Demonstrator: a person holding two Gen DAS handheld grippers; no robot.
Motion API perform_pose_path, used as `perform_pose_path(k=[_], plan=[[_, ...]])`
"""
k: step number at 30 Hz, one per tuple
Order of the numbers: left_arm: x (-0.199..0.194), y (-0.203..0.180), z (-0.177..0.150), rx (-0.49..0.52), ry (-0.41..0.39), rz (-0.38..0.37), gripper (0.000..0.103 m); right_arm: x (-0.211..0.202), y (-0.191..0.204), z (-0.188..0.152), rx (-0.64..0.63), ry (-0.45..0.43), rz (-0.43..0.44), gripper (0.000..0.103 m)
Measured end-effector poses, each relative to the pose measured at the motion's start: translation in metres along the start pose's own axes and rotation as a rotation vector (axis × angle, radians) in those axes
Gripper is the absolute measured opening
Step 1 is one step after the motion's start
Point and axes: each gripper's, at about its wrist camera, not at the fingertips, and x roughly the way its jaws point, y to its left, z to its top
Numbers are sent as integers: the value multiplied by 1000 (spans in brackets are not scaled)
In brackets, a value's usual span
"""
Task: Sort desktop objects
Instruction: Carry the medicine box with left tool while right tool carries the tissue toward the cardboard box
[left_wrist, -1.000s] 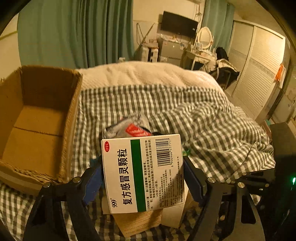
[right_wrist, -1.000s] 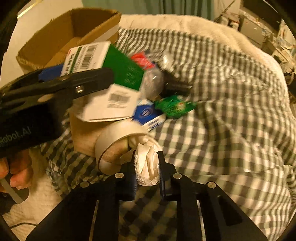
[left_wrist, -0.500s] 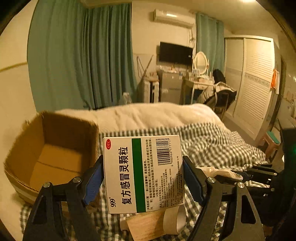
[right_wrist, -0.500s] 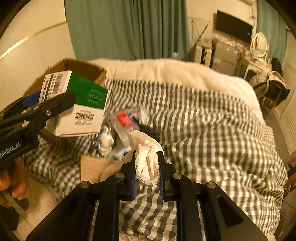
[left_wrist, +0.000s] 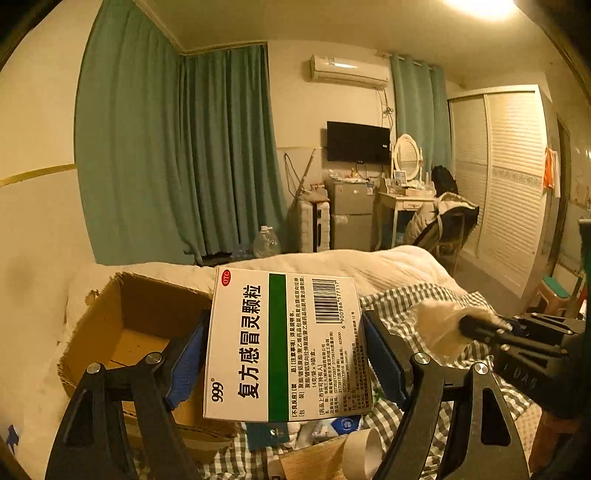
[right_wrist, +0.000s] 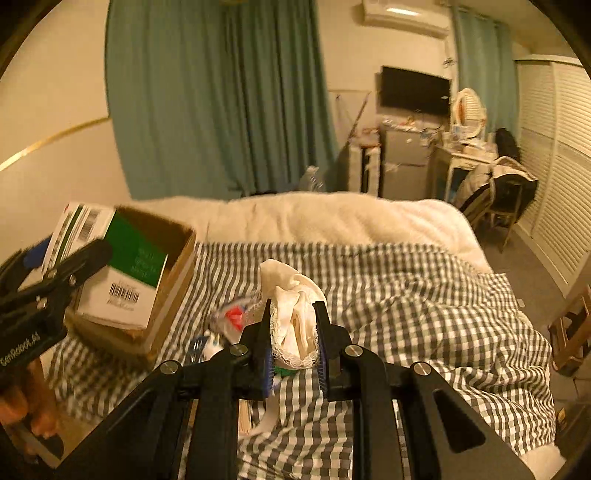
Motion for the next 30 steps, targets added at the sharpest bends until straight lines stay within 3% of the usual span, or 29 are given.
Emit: perform_pose_path(k=[4,13,30], plan=[[-9,7,6,3,-30,30,81,-15,9,9,24,-79,-23,17],[-31,33,14,5,-97,104,81,-38,45,20,18,-200,18,17],[-51,102,19,-38,-150,222,81,-55,135,38,-77,-289,70,17]])
